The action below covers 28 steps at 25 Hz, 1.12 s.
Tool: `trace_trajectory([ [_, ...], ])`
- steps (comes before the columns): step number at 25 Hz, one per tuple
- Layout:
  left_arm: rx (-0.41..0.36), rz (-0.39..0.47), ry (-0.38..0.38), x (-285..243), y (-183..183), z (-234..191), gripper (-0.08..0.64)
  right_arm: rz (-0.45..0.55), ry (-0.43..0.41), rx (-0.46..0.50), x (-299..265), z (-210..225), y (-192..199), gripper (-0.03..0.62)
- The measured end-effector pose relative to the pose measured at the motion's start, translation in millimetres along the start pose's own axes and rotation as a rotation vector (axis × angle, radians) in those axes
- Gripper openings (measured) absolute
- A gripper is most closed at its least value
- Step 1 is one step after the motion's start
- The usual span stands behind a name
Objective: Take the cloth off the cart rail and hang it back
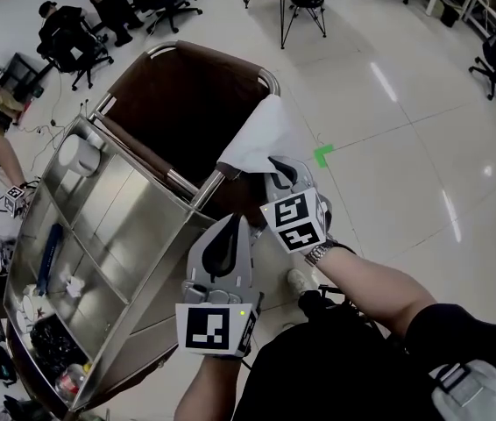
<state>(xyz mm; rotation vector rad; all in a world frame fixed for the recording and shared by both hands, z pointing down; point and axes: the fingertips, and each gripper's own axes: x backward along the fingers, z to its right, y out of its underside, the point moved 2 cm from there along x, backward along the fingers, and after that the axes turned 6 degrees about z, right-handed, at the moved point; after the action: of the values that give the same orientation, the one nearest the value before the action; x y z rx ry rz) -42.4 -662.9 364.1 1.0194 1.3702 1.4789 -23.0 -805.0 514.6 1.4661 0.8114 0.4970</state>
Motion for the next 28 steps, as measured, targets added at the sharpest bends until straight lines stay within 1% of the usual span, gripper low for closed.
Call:
trace_trajectory([
  [1,-0.002,0.020,0.001,2,-4,2,0.003,0.016,0.006,-0.003,6,1,-6,0.000],
  [3,-0.007,0.094,0.000,6,-16,7,0.003,0.049,0.018,-0.004,19,4,-20,0.000],
  [4,-0.011,0.116,0.002,9,-21,10,0.003,0.069,0.022,-0.005,26,4,-27,0.000],
  [8,-0.020,0.133,0.008,38,-28,26,0.003,0.132,0.030,0.007,62,-7,-50,0.000],
  [16,-0.015,0.175,-0.013,117,-32,50,0.003,0.227,0.052,0.026,148,-43,-77,0.000],
  [22,-0.030,0.227,0.001,203,-22,70,0.003,0.298,0.085,0.055,221,-98,-79,0.000],
  [28,-0.034,0.266,0.021,264,-35,95,0.003,0.378,0.120,0.084,304,-128,-109,0.000],
])
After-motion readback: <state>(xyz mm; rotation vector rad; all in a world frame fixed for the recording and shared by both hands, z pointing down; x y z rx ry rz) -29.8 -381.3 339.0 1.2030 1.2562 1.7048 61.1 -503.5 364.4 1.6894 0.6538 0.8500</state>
